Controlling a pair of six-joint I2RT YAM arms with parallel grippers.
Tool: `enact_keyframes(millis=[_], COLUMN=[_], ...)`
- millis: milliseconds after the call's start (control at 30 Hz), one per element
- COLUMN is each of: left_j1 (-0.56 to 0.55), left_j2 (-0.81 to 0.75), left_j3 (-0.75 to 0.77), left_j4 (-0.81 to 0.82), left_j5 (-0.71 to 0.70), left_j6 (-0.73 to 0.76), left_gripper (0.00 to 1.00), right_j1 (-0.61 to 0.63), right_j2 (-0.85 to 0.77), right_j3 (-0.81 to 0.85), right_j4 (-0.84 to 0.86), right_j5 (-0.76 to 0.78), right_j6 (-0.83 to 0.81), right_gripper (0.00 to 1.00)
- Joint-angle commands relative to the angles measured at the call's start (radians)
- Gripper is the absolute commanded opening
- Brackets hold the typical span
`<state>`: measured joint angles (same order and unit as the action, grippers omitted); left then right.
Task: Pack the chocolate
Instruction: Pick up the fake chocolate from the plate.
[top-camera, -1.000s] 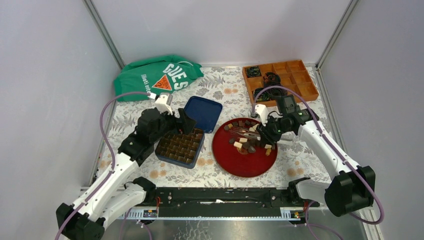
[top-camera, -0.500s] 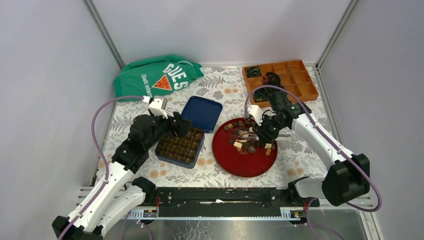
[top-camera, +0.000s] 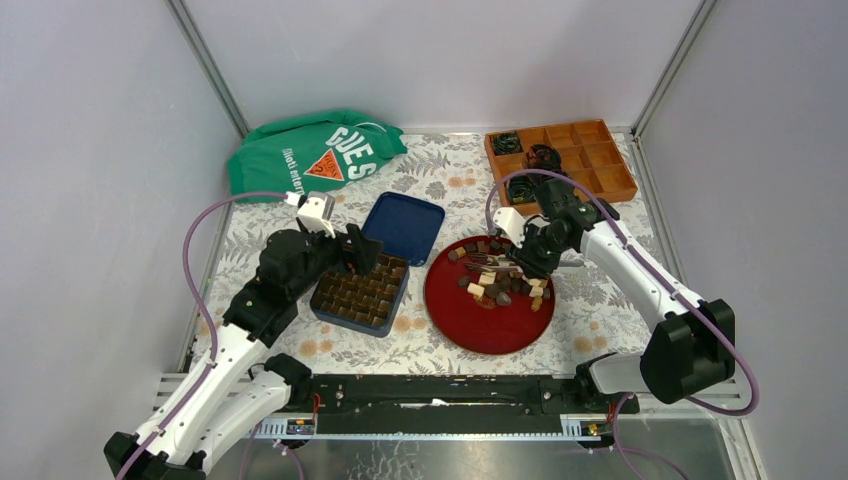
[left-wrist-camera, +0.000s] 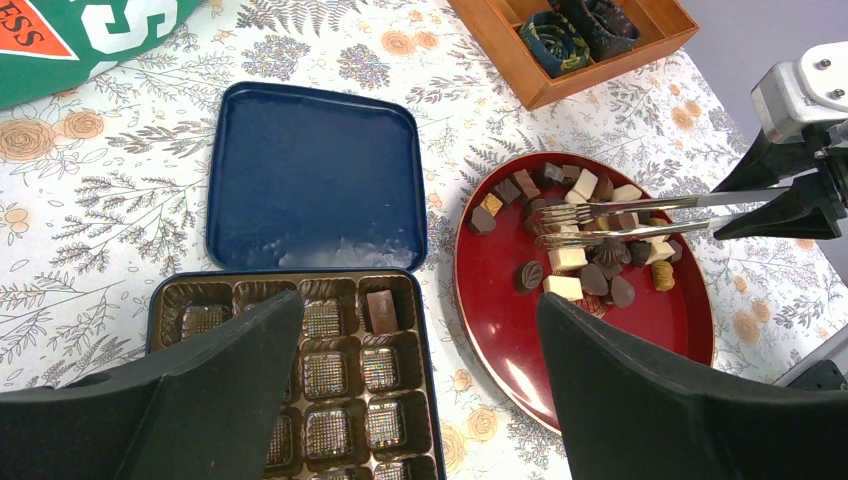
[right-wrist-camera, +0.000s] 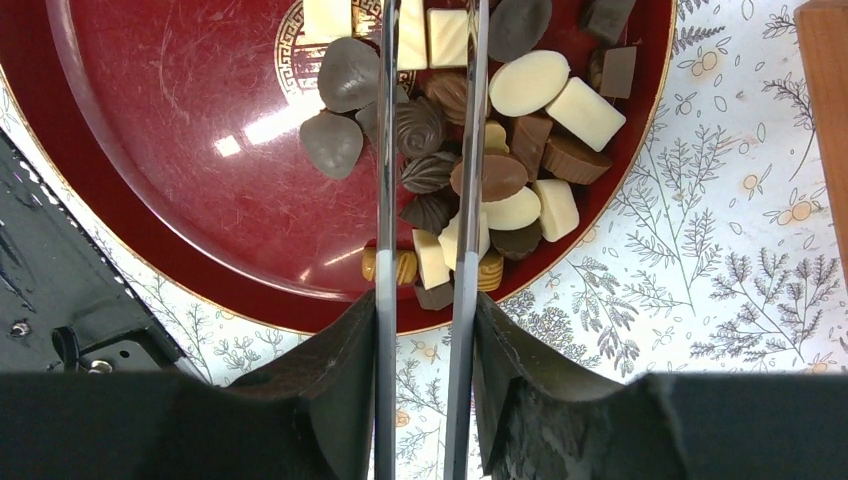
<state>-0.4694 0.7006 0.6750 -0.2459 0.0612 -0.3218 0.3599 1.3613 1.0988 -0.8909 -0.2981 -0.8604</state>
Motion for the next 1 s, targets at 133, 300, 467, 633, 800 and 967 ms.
enact_keyframes(millis=[133, 300, 467, 633, 800, 967], left_j1=[0.007, 0.008, 0.007, 0.007, 0.008, 0.008], left_j2=[-0.005, -0.007, -0.006, -0.006, -0.006, -0.006], left_j3=[-0.007, -0.008, -0.008, -0.007, -0.009, -0.010], left_j4=[0.023, 0.023, 0.024, 0.024, 0.026, 0.025], left_j5=[-0.015, -0.014, -0.009, -0.007, -0.002, -0.003], left_j6=[0.019, 0.018, 0.018, 0.018, 0.017, 0.017], left_gripper=[0.94, 0.94, 0.94, 0.94, 0.94, 0.94], right_j1=[0.004, 0.004, 0.004, 0.005, 0.009, 0.028], right_j2=[-0.019, -0.032, -0.037, -0.032, -0.019, 0.007], right_j3=[0.013, 0.005, -0.003, -0.011, -0.005, 0.000], right_j4=[-0.043, -0.057, -0.070, -0.072, -0.065, -0.051], right_j5=[-0.016, -0.029, -0.043, -0.070, -0.084, -0.083], right_j6=[-0.070, -0.078, -0.083, -0.089, -0.089, -0.083], right_gripper=[0.42, 0.42, 0.43, 0.43, 0.44, 0.45])
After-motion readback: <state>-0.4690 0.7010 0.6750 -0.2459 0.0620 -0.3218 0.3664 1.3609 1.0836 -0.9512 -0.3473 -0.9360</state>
